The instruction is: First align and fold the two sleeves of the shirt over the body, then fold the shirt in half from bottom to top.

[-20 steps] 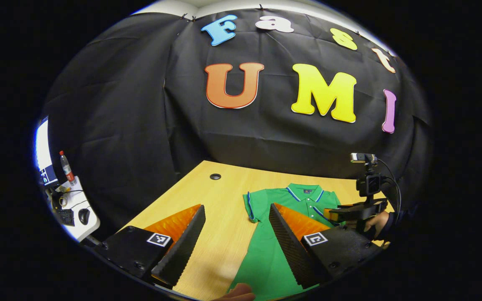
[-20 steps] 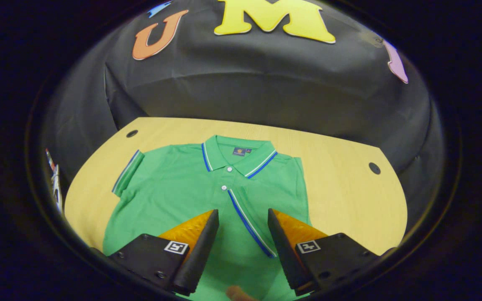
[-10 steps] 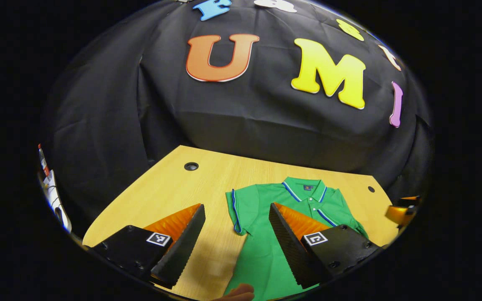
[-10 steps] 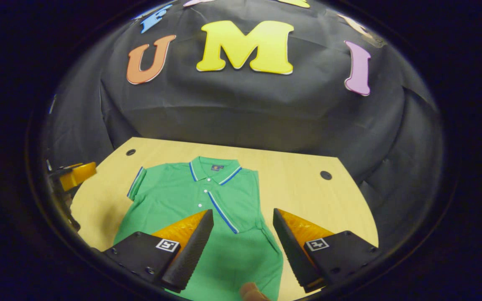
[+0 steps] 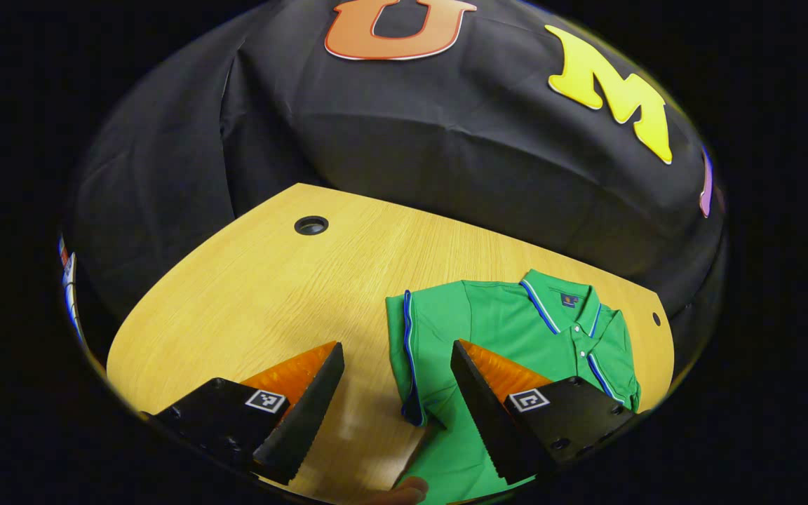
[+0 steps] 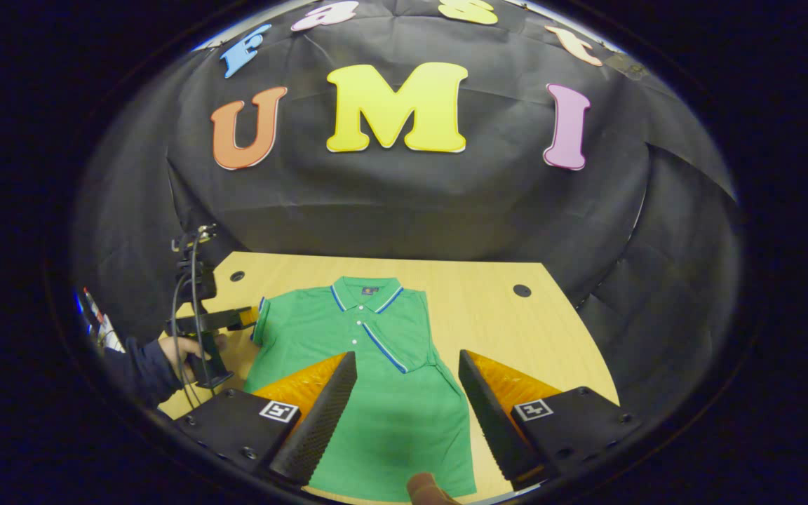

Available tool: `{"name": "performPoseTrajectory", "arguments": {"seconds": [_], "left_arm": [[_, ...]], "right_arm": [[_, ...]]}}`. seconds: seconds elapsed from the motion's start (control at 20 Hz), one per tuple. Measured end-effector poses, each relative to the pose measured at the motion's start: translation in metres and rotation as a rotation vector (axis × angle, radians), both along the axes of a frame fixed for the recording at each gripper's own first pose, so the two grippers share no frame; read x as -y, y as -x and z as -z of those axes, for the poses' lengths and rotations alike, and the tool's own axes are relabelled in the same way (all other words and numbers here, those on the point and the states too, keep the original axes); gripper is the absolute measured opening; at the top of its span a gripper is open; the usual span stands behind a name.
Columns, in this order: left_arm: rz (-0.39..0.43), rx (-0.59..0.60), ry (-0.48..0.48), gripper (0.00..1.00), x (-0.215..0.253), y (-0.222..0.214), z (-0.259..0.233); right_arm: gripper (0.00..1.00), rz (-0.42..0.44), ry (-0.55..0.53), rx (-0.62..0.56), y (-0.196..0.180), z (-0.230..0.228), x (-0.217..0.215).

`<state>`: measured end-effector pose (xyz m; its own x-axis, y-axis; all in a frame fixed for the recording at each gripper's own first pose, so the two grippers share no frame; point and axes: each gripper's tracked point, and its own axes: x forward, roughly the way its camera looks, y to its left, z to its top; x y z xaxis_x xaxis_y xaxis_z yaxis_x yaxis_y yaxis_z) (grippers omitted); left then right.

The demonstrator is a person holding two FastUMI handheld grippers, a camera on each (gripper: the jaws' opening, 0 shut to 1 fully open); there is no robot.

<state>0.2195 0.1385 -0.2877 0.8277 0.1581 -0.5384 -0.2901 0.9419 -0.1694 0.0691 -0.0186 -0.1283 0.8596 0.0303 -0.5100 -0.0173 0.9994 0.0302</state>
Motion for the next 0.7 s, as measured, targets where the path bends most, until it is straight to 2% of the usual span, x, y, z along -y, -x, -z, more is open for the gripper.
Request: {"name": "performPoseTrajectory", "arguments": {"seconds": [0.2, 0.3, 0.35, 0.4, 0.6, 0.7], "left_arm": [[0.048, -0.042, -0.014, 0.98, 0.015, -0.019, 0.009], [0.056, -0.087, -0.020, 0.89, 0.020, -0.020, 0.015], [0.057, -0.100, -0.019, 0.95, 0.022, -0.021, 0.015], [0.055, -0.102, -0.016, 0.84, 0.025, -0.022, 0.015], [0.058, -0.097, 0.008, 0.79, 0.030, -0.027, 0.013], [0.028, -0.139, 0.062, 0.68, 0.031, -0.030, 0.022]], "right_arm": [[0.94, -0.024, 0.030, -0.019, 0.011, 0.004, -0.006], [0.94, -0.033, 0.027, -0.046, 0.015, 0.015, -0.011], [0.94, -0.034, 0.022, -0.060, 0.015, 0.020, -0.013], [0.94, -0.037, 0.012, -0.075, 0.015, 0.025, -0.016], [0.94, -0.035, -0.015, -0.122, 0.015, 0.041, -0.022], [0.95, -0.039, -0.011, -0.127, 0.017, 0.043, -0.023]]}}
